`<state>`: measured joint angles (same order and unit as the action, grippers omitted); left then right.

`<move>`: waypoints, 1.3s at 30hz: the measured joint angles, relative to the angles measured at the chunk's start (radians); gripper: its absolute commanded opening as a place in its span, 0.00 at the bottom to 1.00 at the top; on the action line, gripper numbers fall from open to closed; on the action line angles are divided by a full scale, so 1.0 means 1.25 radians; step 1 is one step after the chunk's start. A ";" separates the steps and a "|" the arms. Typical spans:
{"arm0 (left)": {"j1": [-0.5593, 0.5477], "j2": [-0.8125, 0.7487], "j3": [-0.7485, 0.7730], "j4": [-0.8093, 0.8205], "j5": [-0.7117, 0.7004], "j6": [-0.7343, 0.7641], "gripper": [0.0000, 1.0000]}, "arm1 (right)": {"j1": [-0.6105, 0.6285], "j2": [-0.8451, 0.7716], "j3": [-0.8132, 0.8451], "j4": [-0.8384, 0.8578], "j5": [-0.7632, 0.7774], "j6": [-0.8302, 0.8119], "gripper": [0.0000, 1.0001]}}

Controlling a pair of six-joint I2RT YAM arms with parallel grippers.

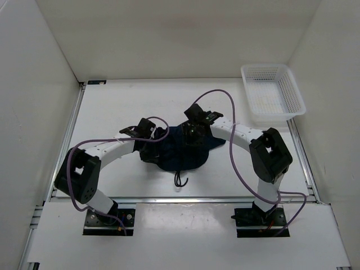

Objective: Fold and stack the shorts
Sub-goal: Flatten the shorts out

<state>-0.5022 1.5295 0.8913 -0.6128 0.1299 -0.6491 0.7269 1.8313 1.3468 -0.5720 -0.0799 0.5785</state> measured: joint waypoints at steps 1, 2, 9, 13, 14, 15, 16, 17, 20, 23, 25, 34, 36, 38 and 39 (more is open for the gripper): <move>0.000 0.001 0.001 0.001 -0.001 0.004 0.10 | 0.000 0.005 0.000 0.005 -0.007 0.004 0.48; 0.000 0.001 0.003 0.002 -0.003 0.006 0.10 | 0.000 0.009 0.000 0.008 -0.011 0.007 0.48; 0.001 -0.012 0.035 0.006 -0.003 0.014 0.10 | 0.005 -0.010 0.000 0.018 -0.003 0.026 0.94; 0.005 -0.031 0.051 0.007 0.009 0.019 0.10 | 0.020 -0.044 0.000 0.020 0.015 0.028 0.94; 0.007 -0.033 0.055 0.007 0.011 0.019 0.10 | 0.026 -0.045 0.000 0.021 0.019 0.028 0.93; 0.007 -0.033 0.057 0.009 0.013 0.020 0.10 | 0.033 -0.045 0.000 0.022 0.022 0.028 0.91; 0.007 -0.033 0.058 0.010 0.016 0.020 0.10 | 0.036 -0.045 -0.002 0.020 0.023 0.028 0.85; 0.008 -0.033 0.058 0.010 0.017 0.020 0.10 | 0.040 -0.044 -0.002 0.019 0.024 0.029 0.79; 0.011 -0.037 0.058 0.008 0.021 0.020 0.10 | 0.051 -0.036 -0.002 0.021 0.035 0.029 0.55; 0.022 -0.058 0.060 0.000 0.030 0.023 0.10 | 0.052 -0.015 -0.002 0.020 0.048 0.030 0.02; 0.037 -0.071 0.078 -0.019 0.035 0.031 0.10 | 0.048 -0.001 0.002 0.015 0.054 0.031 0.00; 0.187 0.033 0.630 -0.267 0.006 0.142 0.10 | -0.056 0.112 0.477 -0.100 0.067 -0.037 0.00; 0.227 0.071 0.821 -0.308 -0.007 0.160 0.10 | -0.086 0.130 0.626 -0.102 0.060 -0.048 0.00; 0.264 0.072 0.964 -0.323 -0.011 0.172 0.10 | -0.128 0.125 0.778 -0.086 0.043 -0.050 0.00; 0.275 0.062 0.993 -0.327 -0.012 0.175 0.10 | -0.137 0.118 0.797 -0.081 0.040 -0.050 0.00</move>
<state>-0.1585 1.6073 2.1323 -1.0210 0.1146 -0.4309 0.5560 1.9793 2.3436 -0.6731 -0.0299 0.5156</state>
